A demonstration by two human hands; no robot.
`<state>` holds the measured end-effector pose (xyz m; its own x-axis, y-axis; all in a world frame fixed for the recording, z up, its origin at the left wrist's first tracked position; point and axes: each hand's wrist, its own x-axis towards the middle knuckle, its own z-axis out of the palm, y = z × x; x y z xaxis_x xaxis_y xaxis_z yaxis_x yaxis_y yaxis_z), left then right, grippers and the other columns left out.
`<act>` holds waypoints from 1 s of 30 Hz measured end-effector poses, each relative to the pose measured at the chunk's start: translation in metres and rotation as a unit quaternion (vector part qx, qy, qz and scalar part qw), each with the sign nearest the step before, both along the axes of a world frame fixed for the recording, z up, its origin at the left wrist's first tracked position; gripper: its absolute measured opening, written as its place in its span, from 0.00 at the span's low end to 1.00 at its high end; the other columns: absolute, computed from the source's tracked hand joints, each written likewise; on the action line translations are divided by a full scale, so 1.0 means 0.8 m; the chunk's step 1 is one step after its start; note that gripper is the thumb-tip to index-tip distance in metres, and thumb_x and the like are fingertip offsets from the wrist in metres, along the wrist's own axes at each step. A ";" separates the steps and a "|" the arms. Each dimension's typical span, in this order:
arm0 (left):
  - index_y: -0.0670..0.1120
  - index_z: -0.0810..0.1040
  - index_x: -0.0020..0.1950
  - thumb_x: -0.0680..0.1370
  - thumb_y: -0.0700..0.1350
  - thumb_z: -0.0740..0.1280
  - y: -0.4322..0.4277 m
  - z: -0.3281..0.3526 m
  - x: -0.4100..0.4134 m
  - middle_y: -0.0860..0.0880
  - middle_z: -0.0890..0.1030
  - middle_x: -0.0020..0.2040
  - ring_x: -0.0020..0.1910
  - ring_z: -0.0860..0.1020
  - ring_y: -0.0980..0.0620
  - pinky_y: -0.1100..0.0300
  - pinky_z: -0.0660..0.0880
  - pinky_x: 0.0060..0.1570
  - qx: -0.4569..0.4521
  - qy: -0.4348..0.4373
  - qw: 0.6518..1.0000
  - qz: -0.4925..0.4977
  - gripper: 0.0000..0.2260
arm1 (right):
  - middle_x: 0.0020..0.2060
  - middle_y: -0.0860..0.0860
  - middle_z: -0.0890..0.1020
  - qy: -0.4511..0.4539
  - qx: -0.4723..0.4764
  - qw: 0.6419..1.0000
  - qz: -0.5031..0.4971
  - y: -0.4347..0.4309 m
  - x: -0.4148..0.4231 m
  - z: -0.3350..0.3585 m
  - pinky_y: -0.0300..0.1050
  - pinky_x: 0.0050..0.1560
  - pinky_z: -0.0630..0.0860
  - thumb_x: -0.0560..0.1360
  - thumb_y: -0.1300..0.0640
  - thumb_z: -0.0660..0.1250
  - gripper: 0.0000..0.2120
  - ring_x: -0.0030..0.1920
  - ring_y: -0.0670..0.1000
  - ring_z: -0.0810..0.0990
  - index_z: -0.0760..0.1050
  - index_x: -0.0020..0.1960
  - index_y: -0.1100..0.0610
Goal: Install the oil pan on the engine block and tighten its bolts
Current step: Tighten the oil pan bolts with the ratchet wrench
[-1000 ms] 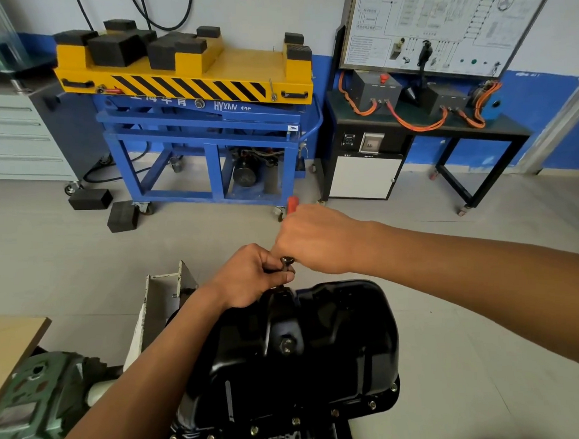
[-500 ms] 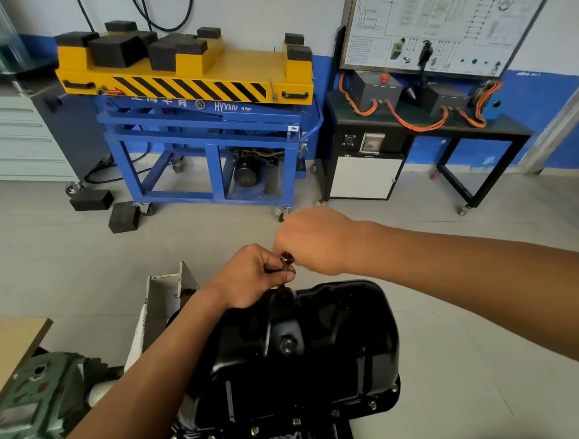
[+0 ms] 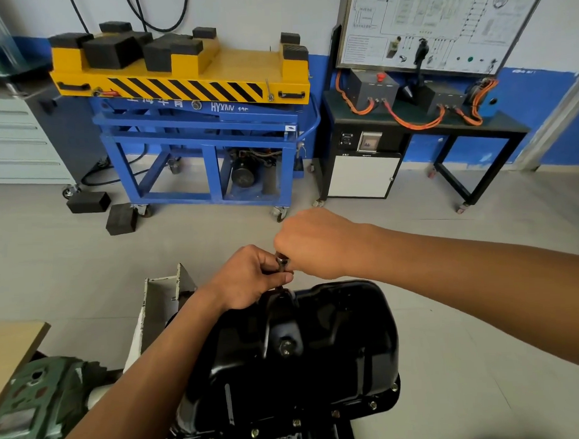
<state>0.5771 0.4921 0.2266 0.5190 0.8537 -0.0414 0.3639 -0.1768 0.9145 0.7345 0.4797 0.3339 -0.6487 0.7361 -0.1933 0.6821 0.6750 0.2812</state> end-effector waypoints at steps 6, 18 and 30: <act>0.37 0.84 0.38 0.77 0.41 0.74 0.000 0.001 -0.003 0.47 0.75 0.32 0.34 0.67 0.54 0.60 0.67 0.38 0.016 0.005 1.000 -0.006 0.10 | 0.30 0.50 0.70 0.114 -0.110 0.978 -0.134 -0.008 -0.009 -0.012 0.43 0.28 0.62 0.77 0.52 0.69 0.20 0.29 0.49 0.71 0.65 0.31 0.54; 0.34 0.85 0.42 0.76 0.36 0.73 0.002 -0.002 -0.001 0.57 0.83 0.32 0.33 0.78 0.66 0.72 0.71 0.39 0.009 0.005 1.000 0.010 0.06 | 0.41 0.52 0.80 -0.058 0.053 0.992 0.094 0.006 -0.011 -0.002 0.52 0.41 0.76 0.76 0.65 0.61 0.11 0.46 0.56 0.79 0.80 0.48 0.55; 0.33 0.84 0.45 0.77 0.40 0.73 0.001 -0.002 -0.001 0.42 0.80 0.38 0.37 0.69 0.51 0.57 0.69 0.42 -0.006 -0.008 1.000 0.003 0.09 | 0.28 0.48 0.72 0.021 -0.061 0.998 -0.013 0.013 0.007 0.005 0.43 0.28 0.63 0.75 0.43 0.71 0.19 0.29 0.50 0.71 0.70 0.34 0.54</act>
